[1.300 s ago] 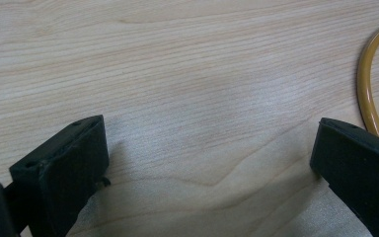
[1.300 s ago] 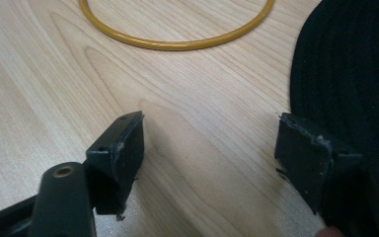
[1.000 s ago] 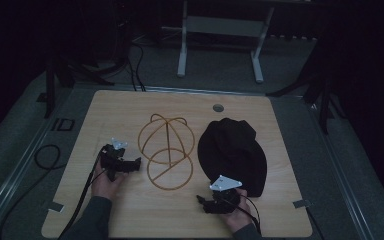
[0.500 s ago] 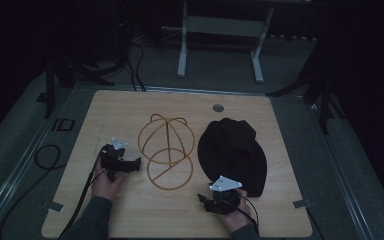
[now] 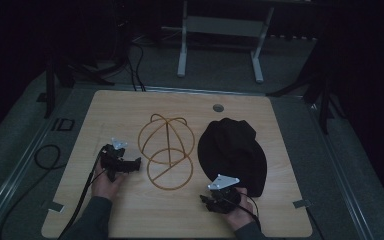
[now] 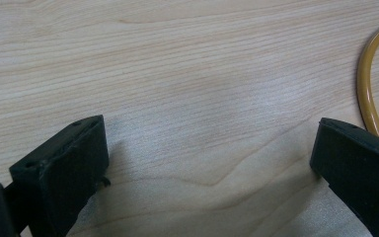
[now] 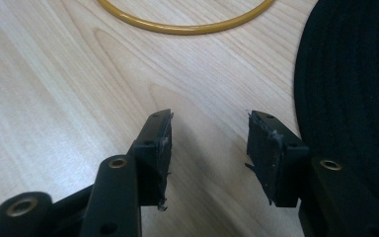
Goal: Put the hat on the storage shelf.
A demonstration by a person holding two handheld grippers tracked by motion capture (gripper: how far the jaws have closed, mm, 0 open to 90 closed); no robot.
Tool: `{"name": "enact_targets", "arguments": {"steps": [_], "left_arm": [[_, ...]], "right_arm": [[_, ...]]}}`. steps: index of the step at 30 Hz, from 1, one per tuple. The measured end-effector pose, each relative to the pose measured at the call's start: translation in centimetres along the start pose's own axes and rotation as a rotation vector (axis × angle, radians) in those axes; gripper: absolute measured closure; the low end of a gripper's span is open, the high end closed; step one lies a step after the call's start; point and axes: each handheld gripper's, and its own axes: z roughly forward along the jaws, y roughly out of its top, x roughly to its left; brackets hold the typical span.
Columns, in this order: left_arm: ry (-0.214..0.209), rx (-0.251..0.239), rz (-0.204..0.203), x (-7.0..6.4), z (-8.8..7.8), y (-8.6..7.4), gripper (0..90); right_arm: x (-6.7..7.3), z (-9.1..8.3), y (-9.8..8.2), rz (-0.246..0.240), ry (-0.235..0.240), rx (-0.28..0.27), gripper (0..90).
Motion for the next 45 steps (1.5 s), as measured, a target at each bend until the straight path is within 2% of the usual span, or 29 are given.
{"name": "enact_targets", "arguments": {"steps": [9, 16, 22, 31, 45], "left_arm": [[0.000, 0.000, 0.000, 0.0, 0.0, 0.0, 1.5], [0.000, -0.002, -0.002, 0.0, 0.0, 0.0, 1.5], [0.000, -0.002, -0.003, 0.0, 0.0, 0.0, 1.5], [0.000, -0.002, -0.003, 0.0, 0.0, 0.0, 1.6], [0.000, -0.002, -0.003, 0.0, 0.0, 0.0, 1.5]], "right_arm": [[-0.2, -1.7, 1.0, -0.035, -0.027, 0.027, 51.6], [-0.7, -2.8, 1.8, -0.049, -0.012, 0.033, 50.9], [-1.2, -3.6, 2.6, -0.066, 0.019, 0.043, 51.9], [-2.1, -5.0, 3.4, -0.086, 0.008, 0.056, 51.6], [-3.3, -6.6, 4.1, -0.104, 0.020, 0.089, 50.6]]}}
